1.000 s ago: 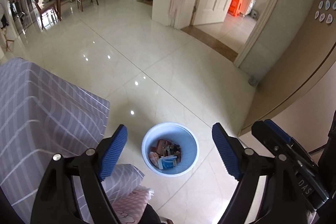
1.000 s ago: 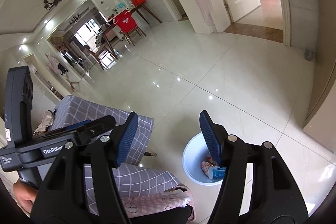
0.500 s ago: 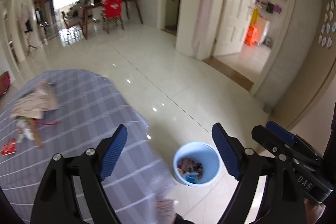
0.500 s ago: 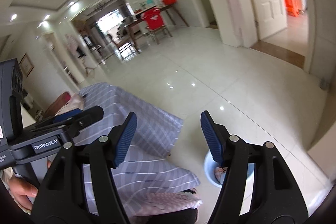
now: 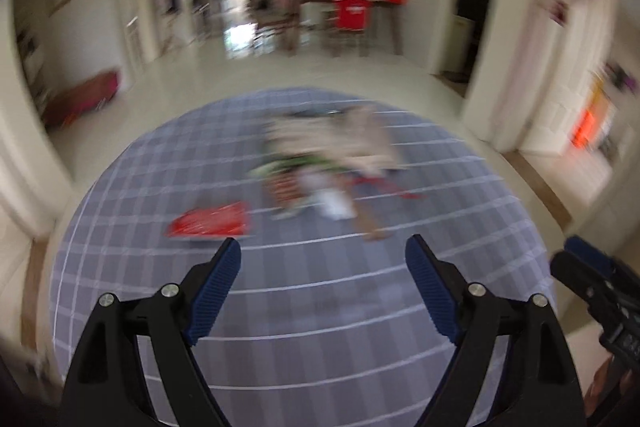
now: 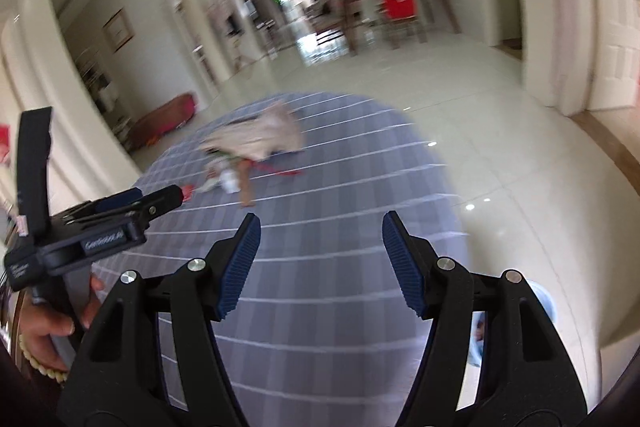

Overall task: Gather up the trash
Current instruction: 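Move both grippers back over the trash on the table, then grasp the red-white patterned packet with the right gripper while the left grasps the red wrapper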

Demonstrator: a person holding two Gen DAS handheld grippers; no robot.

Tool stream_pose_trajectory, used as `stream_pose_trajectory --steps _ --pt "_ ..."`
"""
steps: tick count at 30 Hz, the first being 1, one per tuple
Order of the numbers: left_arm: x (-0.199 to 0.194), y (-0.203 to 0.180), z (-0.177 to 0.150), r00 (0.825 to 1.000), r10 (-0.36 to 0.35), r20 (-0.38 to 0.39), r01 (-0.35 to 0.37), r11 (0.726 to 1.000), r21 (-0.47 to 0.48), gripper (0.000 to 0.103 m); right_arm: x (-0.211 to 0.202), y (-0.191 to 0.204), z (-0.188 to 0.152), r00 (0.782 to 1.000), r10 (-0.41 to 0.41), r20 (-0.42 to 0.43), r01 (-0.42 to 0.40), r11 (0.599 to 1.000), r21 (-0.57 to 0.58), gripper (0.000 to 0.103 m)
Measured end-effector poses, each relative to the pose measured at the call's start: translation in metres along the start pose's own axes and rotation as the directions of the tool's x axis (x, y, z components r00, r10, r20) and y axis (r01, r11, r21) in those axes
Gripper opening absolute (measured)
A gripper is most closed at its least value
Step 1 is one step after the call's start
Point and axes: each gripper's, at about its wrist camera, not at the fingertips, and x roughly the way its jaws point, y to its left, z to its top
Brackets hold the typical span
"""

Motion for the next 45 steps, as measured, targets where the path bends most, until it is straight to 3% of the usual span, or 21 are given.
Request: stream_pose_trajectory --steps 4,9,13,17,21,23,29,31,36,40,44,45 --pt "0.013 0.068 -0.002 0.999 -0.018 -0.039 0.010 0.979 -0.204 0.083 0.047 0.049 0.008 0.992 0.090 -0.085 -0.094 0.995 -0.042 0.063" --pt "0.029 0.100 0.003 0.997 -0.050 -0.066 0.030 0.962 -0.272 0.083 0.095 0.088 0.019 0.967 0.190 -0.171 -0.197 0.980 -0.025 0.055" --pt "0.041 0.112 0.010 0.993 -0.088 -0.075 0.059 0.944 -0.326 0.083 0.133 0.113 0.031 0.957 0.188 -0.223 -0.203 0.978 -0.047 0.054" --pt "0.057 0.117 0.016 0.993 -0.056 -0.108 0.018 0.945 -0.326 0.082 0.167 0.124 0.040 0.946 0.162 -0.279 -0.188 0.980 -0.069 0.052" --pt "0.068 0.123 0.017 0.989 -0.097 -0.113 0.050 0.932 -0.359 0.082 0.184 0.128 0.046 0.951 0.128 -0.283 -0.159 0.983 -0.088 0.052" --pt "0.071 0.121 0.018 0.991 -0.074 -0.114 0.032 0.942 -0.335 0.082 0.195 0.134 0.047 0.950 0.102 -0.295 -0.142 0.983 -0.120 0.052" --pt "0.077 0.130 0.016 0.992 -0.052 -0.116 0.010 0.942 -0.337 0.082 0.219 0.153 0.036 0.950 0.022 -0.311 -0.102 0.965 -0.243 0.038" --pt "0.077 0.129 0.017 0.992 -0.050 -0.118 0.009 0.947 -0.322 0.082 0.221 0.156 0.037 0.954 -0.008 -0.299 -0.076 0.961 -0.267 0.022" --pt "0.081 0.117 0.018 0.990 -0.078 -0.122 0.040 0.956 -0.290 0.082 0.210 0.143 0.038 0.961 0.044 -0.273 -0.107 0.970 -0.218 0.018" --pt "0.086 0.106 0.022 0.988 -0.099 -0.121 0.063 0.961 -0.269 0.082 0.198 0.129 0.035 0.955 0.095 -0.282 -0.152 0.970 -0.187 0.018" --pt "0.089 0.093 0.026 0.988 -0.083 -0.126 0.052 0.970 -0.237 0.052 0.195 0.117 0.035 0.948 0.124 -0.292 -0.174 0.973 -0.153 0.018" --pt "0.090 0.089 0.026 0.989 -0.072 -0.129 0.043 0.975 -0.217 0.038 0.194 0.116 0.035 0.947 0.131 -0.294 -0.179 0.973 -0.144 0.017"
